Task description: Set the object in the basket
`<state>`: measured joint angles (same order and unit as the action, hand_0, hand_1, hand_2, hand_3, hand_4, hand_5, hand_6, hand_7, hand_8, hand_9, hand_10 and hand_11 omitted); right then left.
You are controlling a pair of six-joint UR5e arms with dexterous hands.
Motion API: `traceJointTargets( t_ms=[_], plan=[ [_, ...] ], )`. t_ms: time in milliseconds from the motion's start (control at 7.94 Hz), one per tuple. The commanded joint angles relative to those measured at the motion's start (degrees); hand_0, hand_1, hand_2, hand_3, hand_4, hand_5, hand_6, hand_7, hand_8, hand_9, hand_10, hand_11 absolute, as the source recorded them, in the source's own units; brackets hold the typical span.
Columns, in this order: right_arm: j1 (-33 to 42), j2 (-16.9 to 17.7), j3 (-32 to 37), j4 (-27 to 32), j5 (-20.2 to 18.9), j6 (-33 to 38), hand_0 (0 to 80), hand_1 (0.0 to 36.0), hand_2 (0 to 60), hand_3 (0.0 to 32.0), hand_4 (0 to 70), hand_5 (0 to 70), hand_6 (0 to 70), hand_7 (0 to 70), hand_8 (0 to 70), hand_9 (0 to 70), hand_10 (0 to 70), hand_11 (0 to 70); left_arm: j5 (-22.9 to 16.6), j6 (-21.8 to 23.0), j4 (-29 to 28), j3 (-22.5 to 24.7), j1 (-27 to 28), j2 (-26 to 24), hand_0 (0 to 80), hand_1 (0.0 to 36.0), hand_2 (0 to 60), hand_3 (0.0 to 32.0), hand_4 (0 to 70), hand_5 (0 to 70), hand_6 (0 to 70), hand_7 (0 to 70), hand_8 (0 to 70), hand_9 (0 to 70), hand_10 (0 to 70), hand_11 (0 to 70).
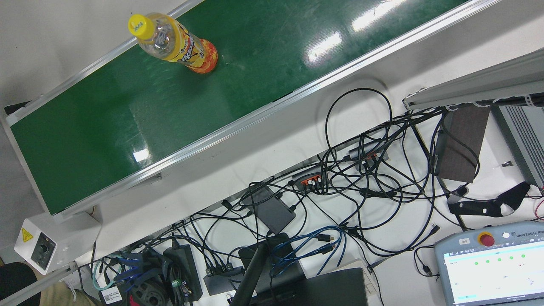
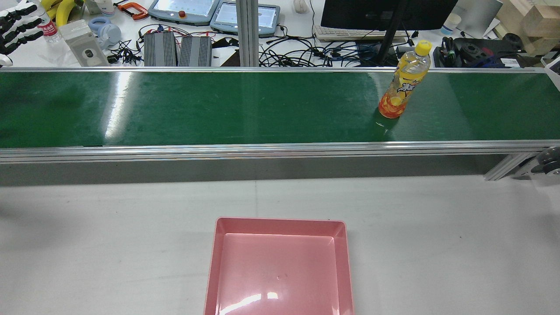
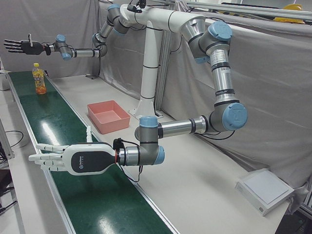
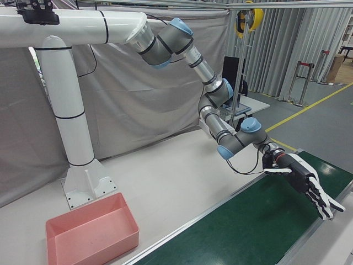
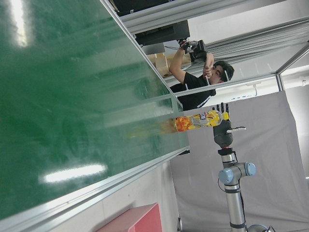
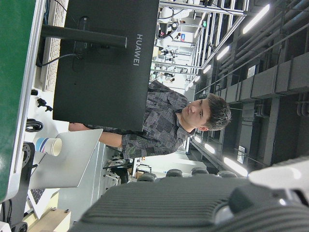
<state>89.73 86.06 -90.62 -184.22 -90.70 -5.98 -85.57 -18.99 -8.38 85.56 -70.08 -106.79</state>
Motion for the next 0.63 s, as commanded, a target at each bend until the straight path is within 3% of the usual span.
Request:
traceJointTargets(
  t_ms=[0,504],
  plan=[
    [0.0,-0.01,0.0,0.0,0.0,0.0,0.0,0.0,0.0,0.0,0.0,0.0,0.0,0.0,0.0,0.0,0.0,0.0,-0.03,0.0,-0.06,-0.05,0.03,0.0,48.2,8.9,0.0,0.0,15.8,9.3,0.0,0.0,5.9,10.6,8.4,13.2],
    [0.0,-0.01,0.0,0.09,0.0,0.0,0.0,0.0,0.0,0.0,0.0,0.0,0.0,0.0,0.0,0.0,0.0,0.0,-0.03,0.0,-0.06,-0.05,0.03,0.0,48.0,8.9,0.0,0.0,15.6,9.7,0.0,0.0,6.1,10.8,8.3,13.1]
  ],
)
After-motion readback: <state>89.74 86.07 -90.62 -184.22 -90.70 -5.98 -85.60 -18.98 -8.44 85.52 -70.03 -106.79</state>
